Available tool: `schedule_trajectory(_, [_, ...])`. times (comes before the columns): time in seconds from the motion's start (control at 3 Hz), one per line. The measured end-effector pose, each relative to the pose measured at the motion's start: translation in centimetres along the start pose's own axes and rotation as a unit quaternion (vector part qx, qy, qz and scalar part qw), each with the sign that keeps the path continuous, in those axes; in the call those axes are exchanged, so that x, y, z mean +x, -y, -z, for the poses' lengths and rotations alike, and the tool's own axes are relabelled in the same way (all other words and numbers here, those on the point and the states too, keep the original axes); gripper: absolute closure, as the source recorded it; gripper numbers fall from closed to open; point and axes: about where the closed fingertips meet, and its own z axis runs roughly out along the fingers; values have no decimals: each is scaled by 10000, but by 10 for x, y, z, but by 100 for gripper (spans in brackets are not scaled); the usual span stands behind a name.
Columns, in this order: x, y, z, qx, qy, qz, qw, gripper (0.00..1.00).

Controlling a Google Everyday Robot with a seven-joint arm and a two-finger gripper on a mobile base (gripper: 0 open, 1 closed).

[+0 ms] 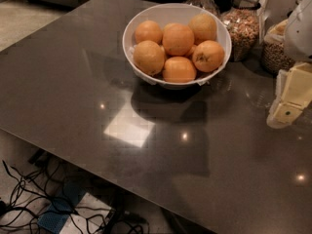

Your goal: Pick orange from white bowl

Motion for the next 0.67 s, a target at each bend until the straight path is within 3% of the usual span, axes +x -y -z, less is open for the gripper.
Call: schedule_trajectory(0.67, [-6, 5, -5, 33, 127, 21, 9999, 0])
